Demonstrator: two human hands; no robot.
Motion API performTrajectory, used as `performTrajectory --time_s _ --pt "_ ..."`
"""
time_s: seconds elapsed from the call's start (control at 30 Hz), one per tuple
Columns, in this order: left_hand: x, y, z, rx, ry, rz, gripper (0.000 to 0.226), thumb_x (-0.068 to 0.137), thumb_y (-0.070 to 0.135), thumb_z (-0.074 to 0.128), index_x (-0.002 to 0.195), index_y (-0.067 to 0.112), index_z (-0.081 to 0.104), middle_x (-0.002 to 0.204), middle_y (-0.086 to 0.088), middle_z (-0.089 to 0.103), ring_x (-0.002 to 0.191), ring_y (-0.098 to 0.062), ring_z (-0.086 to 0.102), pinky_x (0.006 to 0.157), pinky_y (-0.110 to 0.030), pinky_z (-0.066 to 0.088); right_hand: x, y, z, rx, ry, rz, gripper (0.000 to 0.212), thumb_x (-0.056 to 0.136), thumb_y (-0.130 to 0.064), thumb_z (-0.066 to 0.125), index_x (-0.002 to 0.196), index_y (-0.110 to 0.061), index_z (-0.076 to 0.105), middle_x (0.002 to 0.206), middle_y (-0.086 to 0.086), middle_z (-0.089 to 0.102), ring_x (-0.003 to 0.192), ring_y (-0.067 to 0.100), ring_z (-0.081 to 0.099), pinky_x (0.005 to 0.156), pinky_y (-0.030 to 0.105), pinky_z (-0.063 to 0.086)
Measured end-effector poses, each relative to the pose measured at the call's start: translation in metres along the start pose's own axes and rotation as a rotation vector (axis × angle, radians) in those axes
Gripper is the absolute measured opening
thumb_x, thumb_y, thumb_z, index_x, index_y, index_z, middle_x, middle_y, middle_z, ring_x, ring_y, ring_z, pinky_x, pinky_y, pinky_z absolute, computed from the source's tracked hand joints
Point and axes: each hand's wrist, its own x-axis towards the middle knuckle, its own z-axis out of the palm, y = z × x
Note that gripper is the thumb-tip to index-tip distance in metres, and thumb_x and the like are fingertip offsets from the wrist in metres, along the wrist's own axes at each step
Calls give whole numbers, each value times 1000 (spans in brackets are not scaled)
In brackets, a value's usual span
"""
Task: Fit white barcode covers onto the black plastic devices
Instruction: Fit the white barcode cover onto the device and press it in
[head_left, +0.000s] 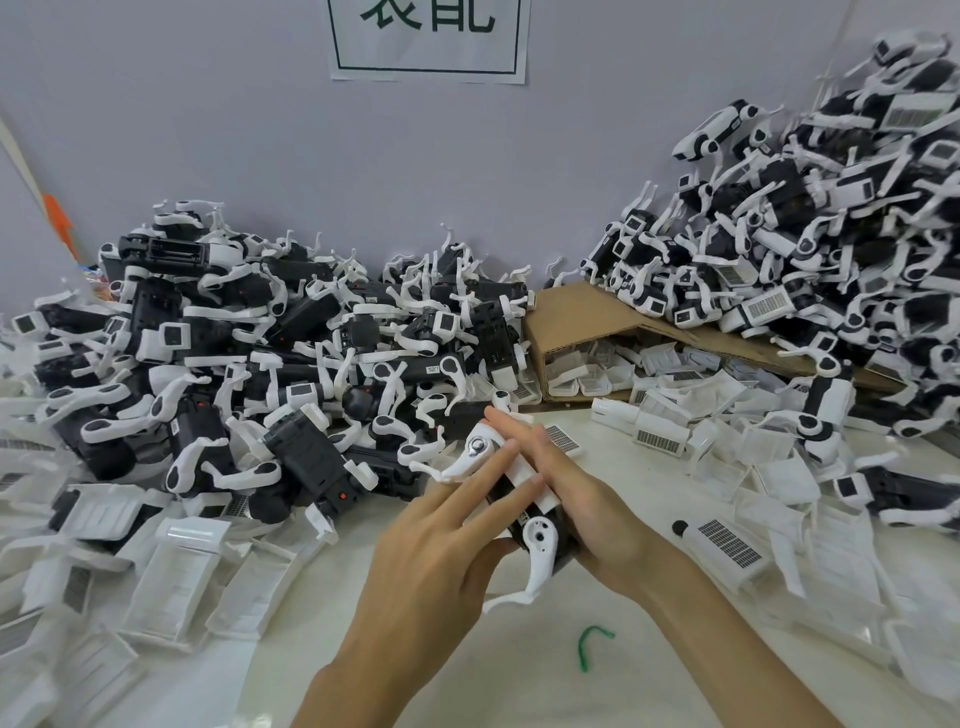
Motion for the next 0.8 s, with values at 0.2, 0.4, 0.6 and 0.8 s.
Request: performTrajectory --time_s 0.2,0.4,0.6,0.8 --pt "1 0 0 -32 25 -8 48 85 19 68 133 24 65 145 6 54 128 -17 57 98 -26 48 2 -1 1 280 27 14 43 105 -42 33 143 -33 51 140 -12 60 129 8 57 108 30 47" --pt "3 0 -2 -80 101 -10 55 81 7 74 133 22 63 144 8 51 126 -13 54 98 -20 44 3 -2 -3 477 56 31 45 93 -15 53 138 -20 56 131 8 67 109 25 67 88 34 57" --pt "-4 2 1 -75 139 -39 80 60 -14 85 131 15 63 140 6 58 121 -15 61 89 -26 55 3 3 -1 218 63 233 60 77 -60 76 119 -17 73 107 7 74 98 20 71 88 35 57" --pt "-3 -3 5 1 254 -60 51 76 11 75 124 23 63 128 5 58 98 -11 59 73 -27 55 7 10 -4 91 121 275 49 94 -64 48 119 -29 72 120 7 72 114 27 67 98 45 53"
